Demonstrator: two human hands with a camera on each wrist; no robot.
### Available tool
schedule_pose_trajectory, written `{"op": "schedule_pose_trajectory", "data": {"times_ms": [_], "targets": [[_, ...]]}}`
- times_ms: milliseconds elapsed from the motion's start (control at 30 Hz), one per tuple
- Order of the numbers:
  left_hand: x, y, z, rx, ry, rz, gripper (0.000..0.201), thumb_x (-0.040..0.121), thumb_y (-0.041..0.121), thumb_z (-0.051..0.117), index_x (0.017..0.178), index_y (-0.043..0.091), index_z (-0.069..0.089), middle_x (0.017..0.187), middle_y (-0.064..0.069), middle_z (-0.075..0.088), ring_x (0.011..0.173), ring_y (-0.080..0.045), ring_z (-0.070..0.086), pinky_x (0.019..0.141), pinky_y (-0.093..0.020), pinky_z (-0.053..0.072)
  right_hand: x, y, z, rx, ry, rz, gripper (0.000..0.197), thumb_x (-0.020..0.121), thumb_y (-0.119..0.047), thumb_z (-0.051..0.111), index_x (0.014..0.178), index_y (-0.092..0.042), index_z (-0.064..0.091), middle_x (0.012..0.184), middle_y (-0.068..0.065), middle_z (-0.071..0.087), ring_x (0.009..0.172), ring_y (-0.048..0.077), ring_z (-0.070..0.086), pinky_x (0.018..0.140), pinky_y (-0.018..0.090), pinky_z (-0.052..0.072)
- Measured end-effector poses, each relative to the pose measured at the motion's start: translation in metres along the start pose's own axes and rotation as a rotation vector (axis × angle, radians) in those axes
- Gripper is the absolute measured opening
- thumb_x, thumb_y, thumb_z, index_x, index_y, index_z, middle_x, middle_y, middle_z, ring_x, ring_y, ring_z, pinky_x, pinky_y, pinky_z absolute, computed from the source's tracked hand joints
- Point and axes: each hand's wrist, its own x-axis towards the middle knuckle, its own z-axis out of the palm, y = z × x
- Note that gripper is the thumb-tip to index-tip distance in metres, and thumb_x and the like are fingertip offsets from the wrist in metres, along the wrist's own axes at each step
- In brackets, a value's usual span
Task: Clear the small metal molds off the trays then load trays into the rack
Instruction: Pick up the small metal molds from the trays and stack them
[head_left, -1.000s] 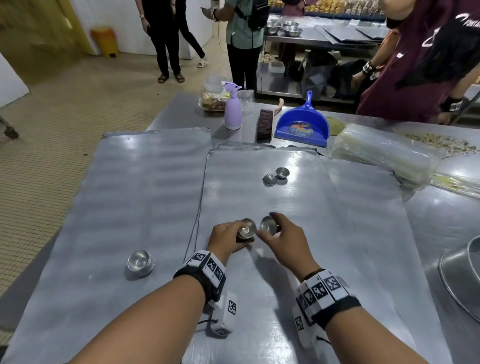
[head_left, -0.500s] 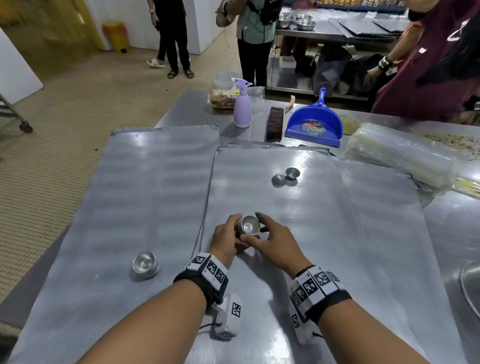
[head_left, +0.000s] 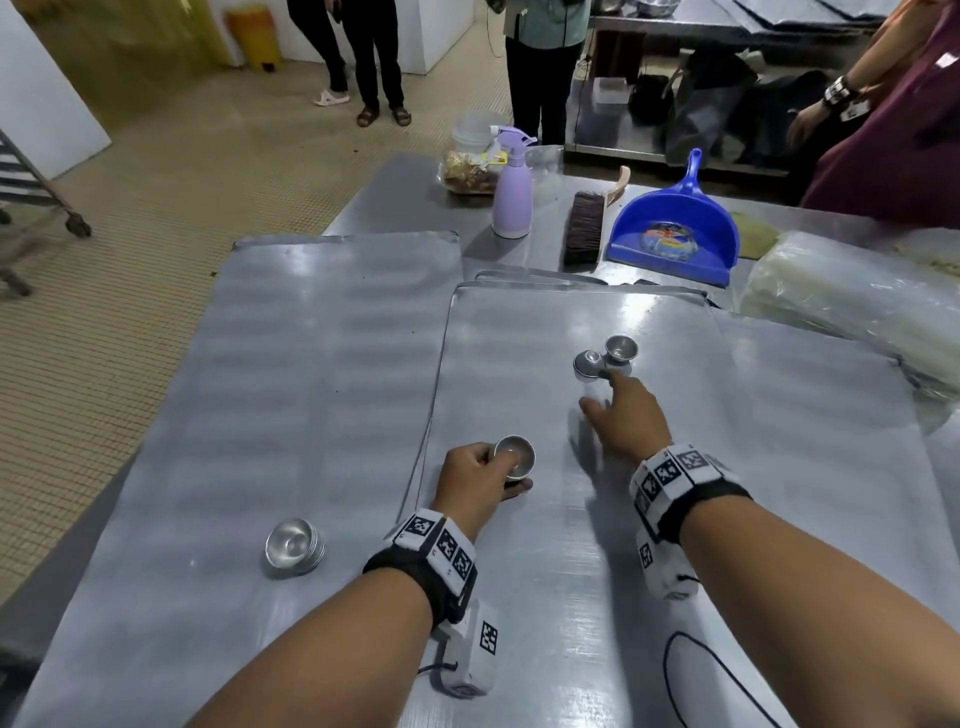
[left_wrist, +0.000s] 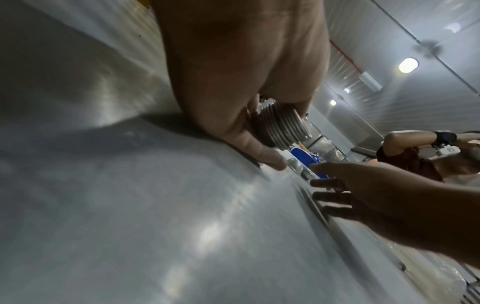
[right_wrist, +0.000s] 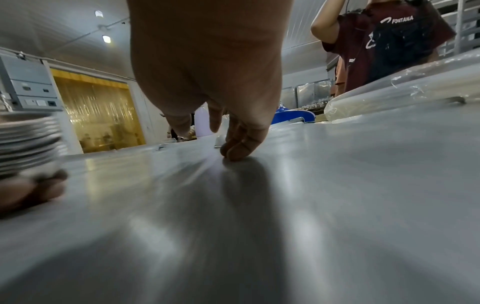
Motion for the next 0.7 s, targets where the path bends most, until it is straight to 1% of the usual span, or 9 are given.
{"op": "schedule_pose_trajectory", "data": {"times_ms": [100, 133, 167, 233, 333, 400, 500, 633, 700], "targets": [[0.001, -0.001, -0.001, -0.012, -0.02, 0.01, 0.01, 0.091, 0.005, 0.062, 0.083, -0.002, 0.063, 0.082, -0.015, 0.058, 0.079, -0.034, 0.076, 0.075, -0.035, 0.063, 0.028, -0.004, -0.001, -0.099, -0.022, -0.036, 0.055, 0.094, -0.026, 0.058, 0.146, -0.016, 0.043, 0.148, 0.014, 0.044, 0.125, 0.037, 0.053, 0.099, 0.041, 0.043], [0.002, -0.002, -0.002, -0.01, -0.022, 0.013, 0.012, 0.091, 0.004, 0.062, 0.08, 0.0, 0.061, 0.081, -0.014, 0.057, 0.078, -0.033, 0.076, 0.075, -0.035, 0.063, 0.034, -0.005, 0.001, -0.138, -0.039, -0.046, 0.056, 0.095, -0.025, 0.056, 0.148, -0.017, 0.039, 0.152, 0.013, 0.041, 0.128, 0.037, 0.051, 0.1, 0.042, 0.043], [0.002, -0.003, -0.003, -0.011, -0.023, 0.014, 0.014, 0.091, 0.004, 0.061, 0.078, -0.001, 0.061, 0.08, -0.014, 0.058, 0.077, -0.032, 0.076, 0.076, -0.036, 0.063, 0.04, -0.005, 0.003, -0.172, -0.055, -0.061, 0.058, 0.096, -0.024, 0.055, 0.151, -0.017, 0.036, 0.154, 0.011, 0.037, 0.13, 0.037, 0.049, 0.101, 0.042, 0.043], [0.005, -0.005, -0.004, -0.005, -0.028, 0.016, 0.015, 0.091, 0.004, 0.061, 0.08, -0.007, 0.063, 0.08, -0.014, 0.056, 0.075, -0.03, 0.076, 0.079, -0.04, 0.063, 0.048, -0.005, 0.007, -0.217, -0.078, -0.097, 0.061, 0.097, -0.021, 0.053, 0.153, -0.016, 0.031, 0.156, 0.01, 0.034, 0.133, 0.037, 0.047, 0.101, 0.042, 0.043], [0.009, -0.008, -0.005, -0.002, -0.031, 0.011, 0.023, 0.09, 0.004, 0.06, 0.087, -0.018, 0.06, 0.081, -0.014, 0.055, 0.076, -0.032, 0.076, 0.079, -0.04, 0.063, 0.055, -0.002, 0.011, -0.245, -0.101, -0.094, 0.058, 0.096, -0.016, 0.054, 0.15, -0.02, 0.034, 0.151, 0.014, 0.037, 0.127, 0.04, 0.051, 0.098, 0.044, 0.047], [0.009, -0.008, -0.004, -0.007, -0.033, 0.01, 0.021, 0.091, 0.004, 0.06, 0.086, -0.016, 0.062, 0.08, -0.014, 0.057, 0.077, -0.033, 0.076, 0.077, -0.038, 0.063, 0.055, -0.001, 0.013, -0.255, -0.096, -0.072, 0.051, 0.094, -0.014, 0.054, 0.143, -0.023, 0.041, 0.144, 0.016, 0.04, 0.119, 0.042, 0.054, 0.092, 0.046, 0.051], [0.006, -0.005, -0.003, -0.02, -0.042, 0.013, 0.014, 0.091, 0.003, 0.059, 0.083, -0.006, 0.065, 0.078, -0.012, 0.06, 0.077, -0.033, 0.077, 0.079, -0.039, 0.063, 0.05, -0.001, 0.017, -0.263, -0.044, -0.08, 0.036, 0.093, -0.014, 0.053, 0.129, -0.018, 0.054, 0.133, 0.018, 0.048, 0.11, 0.04, 0.057, 0.087, 0.044, 0.051], [0.005, -0.004, -0.003, -0.029, -0.042, 0.007, 0.013, 0.091, 0.003, 0.06, 0.082, -0.005, 0.065, 0.081, -0.015, 0.06, 0.079, -0.034, 0.076, 0.073, -0.034, 0.062, 0.04, -0.002, 0.021, -0.205, -0.025, -0.093, 0.026, 0.095, -0.016, 0.051, 0.12, -0.009, 0.054, 0.122, 0.017, 0.057, 0.104, 0.038, 0.058, 0.079, 0.039, 0.046], [0.005, -0.004, -0.004, -0.028, -0.039, 0.005, 0.013, 0.091, 0.003, 0.06, 0.084, -0.006, 0.067, 0.081, -0.015, 0.062, 0.08, -0.034, 0.076, 0.072, -0.032, 0.062, 0.033, -0.001, 0.022, -0.206, -0.024, -0.096, 0.03, 0.096, -0.016, 0.051, 0.126, -0.01, 0.052, 0.126, 0.017, 0.056, 0.105, 0.038, 0.059, 0.081, 0.038, 0.045]]}}
